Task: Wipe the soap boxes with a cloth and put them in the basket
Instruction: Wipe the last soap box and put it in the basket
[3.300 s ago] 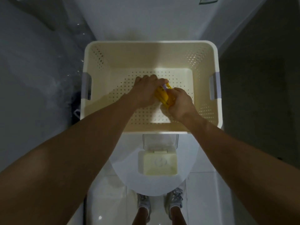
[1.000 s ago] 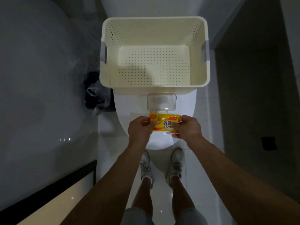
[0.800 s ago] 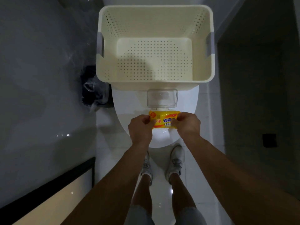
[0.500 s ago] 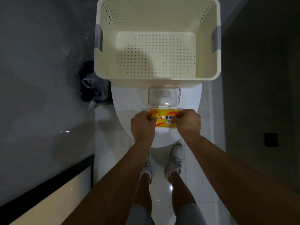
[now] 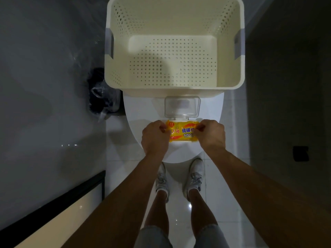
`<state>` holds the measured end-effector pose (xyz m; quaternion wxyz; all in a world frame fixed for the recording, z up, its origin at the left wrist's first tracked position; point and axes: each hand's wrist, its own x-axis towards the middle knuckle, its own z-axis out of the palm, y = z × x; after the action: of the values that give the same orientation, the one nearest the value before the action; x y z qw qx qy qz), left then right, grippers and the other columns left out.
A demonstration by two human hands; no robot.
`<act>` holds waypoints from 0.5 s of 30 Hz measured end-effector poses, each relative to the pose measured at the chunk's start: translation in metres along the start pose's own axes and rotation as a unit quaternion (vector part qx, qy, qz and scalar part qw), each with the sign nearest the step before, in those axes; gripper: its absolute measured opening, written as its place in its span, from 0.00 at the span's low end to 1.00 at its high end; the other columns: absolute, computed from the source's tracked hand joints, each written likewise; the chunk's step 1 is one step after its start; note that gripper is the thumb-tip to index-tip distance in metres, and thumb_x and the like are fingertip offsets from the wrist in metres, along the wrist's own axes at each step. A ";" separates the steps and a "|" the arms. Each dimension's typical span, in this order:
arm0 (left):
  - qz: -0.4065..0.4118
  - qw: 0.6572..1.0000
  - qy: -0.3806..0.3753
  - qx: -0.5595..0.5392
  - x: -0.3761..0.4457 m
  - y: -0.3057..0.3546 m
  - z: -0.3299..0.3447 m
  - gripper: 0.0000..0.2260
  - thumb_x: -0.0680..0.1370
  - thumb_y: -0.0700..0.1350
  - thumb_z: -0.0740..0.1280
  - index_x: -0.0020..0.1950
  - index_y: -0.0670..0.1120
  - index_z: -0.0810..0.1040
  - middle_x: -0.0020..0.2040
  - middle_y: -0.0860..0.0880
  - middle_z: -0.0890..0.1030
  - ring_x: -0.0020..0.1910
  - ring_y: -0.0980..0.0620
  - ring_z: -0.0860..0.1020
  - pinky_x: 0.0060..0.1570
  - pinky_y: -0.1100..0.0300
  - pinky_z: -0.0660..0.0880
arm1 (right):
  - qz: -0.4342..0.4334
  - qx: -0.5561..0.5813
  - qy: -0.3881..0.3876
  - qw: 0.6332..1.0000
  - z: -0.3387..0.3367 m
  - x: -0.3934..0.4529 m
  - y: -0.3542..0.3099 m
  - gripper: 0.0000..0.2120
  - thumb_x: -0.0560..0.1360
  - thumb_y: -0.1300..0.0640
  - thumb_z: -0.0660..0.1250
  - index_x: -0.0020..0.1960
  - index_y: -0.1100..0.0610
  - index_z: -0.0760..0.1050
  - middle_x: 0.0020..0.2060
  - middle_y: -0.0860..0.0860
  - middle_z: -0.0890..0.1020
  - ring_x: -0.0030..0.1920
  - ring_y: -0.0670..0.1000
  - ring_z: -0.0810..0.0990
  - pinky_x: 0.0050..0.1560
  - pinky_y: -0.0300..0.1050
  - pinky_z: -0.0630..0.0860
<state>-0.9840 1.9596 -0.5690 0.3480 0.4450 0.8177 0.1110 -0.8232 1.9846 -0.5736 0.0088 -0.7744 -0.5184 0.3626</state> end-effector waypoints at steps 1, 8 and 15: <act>0.001 1.000 -0.003 0.002 0.001 -0.001 -0.001 0.07 0.77 0.44 0.70 0.55 0.47 0.83 0.52 0.48 0.84 0.50 0.51 0.81 0.47 0.62 0.75 | -0.003 -0.001 -0.001 1.000 0.001 -0.001 0.000 0.08 0.77 0.55 0.70 0.53 0.57 0.84 0.47 0.55 0.86 0.46 0.54 0.83 0.50 0.44 0.78; -0.009 1.000 0.013 0.000 0.010 0.000 -0.001 0.06 0.78 0.38 0.67 0.48 0.46 0.83 0.48 0.47 0.83 0.47 0.49 0.81 0.48 0.54 0.79 | 0.001 -0.016 -0.011 1.000 0.010 0.001 -0.001 0.06 0.77 0.55 0.70 0.51 0.54 0.84 0.46 0.54 0.85 0.44 0.55 0.81 0.47 0.45 0.78; -0.005 0.999 -0.027 0.016 0.010 -0.015 -0.001 0.04 0.77 0.47 0.69 0.50 0.48 0.79 0.45 0.52 0.80 0.45 0.53 0.78 0.42 0.59 0.71 | 0.002 -0.032 0.008 0.999 0.012 0.003 0.002 0.07 0.77 0.51 0.70 0.45 0.53 0.74 0.38 0.51 0.78 0.39 0.52 0.78 0.41 0.45 0.75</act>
<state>-0.9976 1.9592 -0.5803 0.3639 0.4489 0.8118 0.0840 -0.8279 1.9819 -0.5850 -0.0126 -0.7783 -0.5281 0.3393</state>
